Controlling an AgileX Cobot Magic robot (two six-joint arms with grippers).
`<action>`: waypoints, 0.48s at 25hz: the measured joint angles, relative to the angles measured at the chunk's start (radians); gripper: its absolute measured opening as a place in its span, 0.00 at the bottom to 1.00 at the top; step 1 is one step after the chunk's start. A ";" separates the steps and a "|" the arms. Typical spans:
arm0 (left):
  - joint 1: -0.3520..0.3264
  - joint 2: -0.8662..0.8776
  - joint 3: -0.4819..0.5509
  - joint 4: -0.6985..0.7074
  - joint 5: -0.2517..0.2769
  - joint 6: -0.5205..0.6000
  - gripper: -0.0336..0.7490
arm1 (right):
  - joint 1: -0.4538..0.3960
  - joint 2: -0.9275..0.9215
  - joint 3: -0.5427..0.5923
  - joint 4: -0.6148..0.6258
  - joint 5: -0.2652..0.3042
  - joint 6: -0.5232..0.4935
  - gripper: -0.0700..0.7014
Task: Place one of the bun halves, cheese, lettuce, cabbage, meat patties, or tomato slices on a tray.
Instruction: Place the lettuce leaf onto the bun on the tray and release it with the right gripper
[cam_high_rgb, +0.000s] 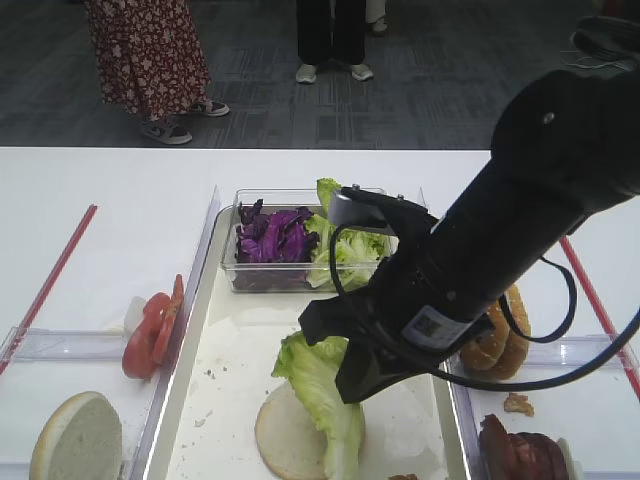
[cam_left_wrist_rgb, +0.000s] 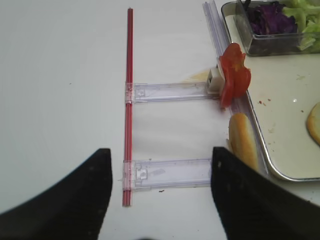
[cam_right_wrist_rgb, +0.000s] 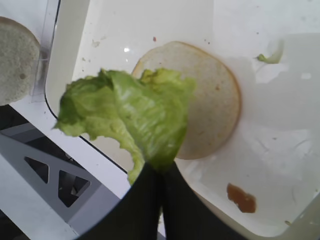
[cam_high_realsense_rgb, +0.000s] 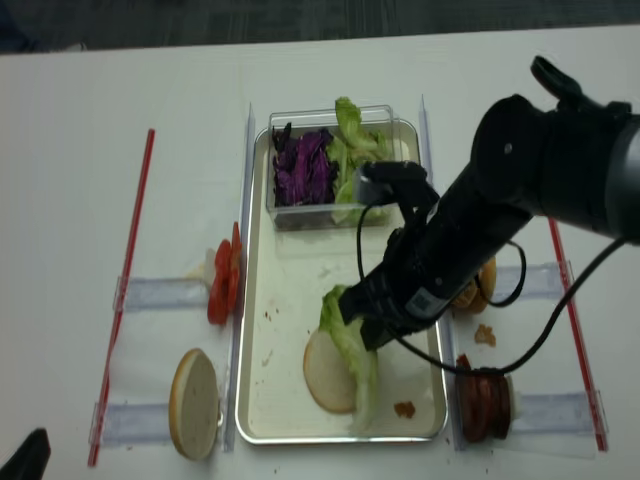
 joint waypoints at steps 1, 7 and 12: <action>0.000 0.000 0.000 0.000 0.000 0.000 0.57 | 0.006 0.005 0.000 0.000 -0.003 0.003 0.14; 0.000 0.000 0.000 0.000 0.000 0.000 0.57 | 0.051 0.044 -0.066 -0.036 -0.008 0.034 0.14; 0.000 0.000 0.000 0.000 0.000 0.000 0.57 | 0.112 0.096 -0.168 -0.233 0.045 0.182 0.14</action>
